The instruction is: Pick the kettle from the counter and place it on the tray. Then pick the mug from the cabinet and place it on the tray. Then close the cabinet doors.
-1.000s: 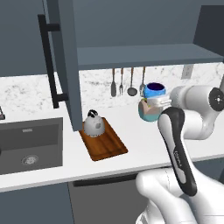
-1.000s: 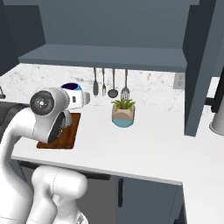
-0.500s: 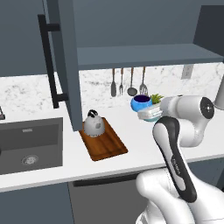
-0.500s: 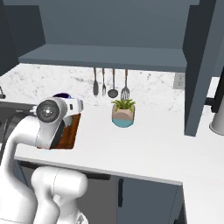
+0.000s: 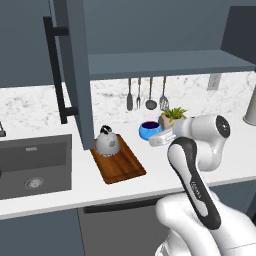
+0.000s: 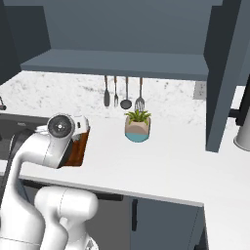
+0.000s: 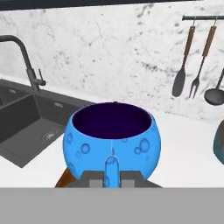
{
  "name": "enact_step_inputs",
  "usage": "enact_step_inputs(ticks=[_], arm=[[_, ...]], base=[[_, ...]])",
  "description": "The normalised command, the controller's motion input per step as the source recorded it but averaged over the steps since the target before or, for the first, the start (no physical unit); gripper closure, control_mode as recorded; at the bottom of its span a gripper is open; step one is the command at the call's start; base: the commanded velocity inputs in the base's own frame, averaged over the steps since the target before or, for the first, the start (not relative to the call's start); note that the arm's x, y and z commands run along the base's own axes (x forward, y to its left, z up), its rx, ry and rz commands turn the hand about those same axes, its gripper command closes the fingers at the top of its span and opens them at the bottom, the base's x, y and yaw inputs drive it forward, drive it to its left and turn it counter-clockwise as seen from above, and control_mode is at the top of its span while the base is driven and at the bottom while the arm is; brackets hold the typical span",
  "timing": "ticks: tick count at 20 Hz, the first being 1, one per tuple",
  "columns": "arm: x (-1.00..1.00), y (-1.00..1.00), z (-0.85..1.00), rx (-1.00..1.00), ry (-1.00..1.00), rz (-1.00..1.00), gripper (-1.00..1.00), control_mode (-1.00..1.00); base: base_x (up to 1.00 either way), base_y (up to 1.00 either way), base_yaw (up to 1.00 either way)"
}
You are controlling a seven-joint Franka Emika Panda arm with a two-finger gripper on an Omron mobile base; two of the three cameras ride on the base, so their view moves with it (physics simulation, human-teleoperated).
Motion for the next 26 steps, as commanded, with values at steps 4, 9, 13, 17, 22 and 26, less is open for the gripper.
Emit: enact_step_inputs(ticks=[4,9,13,17,22,26], arm=[[0.02,0.1,-0.43,0.0,0.05,0.22,1.0,-1.0],[-0.02,0.05,-0.49,0.0,-0.02,0.23,1.0,-1.0],[0.0,0.1,-0.49,-0.01,0.0,0.09,1.0,-1.0],[0.19,0.12,-0.39,0.0,0.07,0.0,1.0,-1.0],[0.25,0.15,-0.28,0.0,0.09,0.0,1.0,-1.0],[0.16,0.1,-0.32,0.0,0.1,0.02,1.0,-1.0]], base=[[0.0,0.0,0.0],[0.0,0.0,0.0],[0.0,0.0,0.0],[0.0,0.0,0.0],[0.0,0.0,0.0],[0.0,0.0,0.0]])
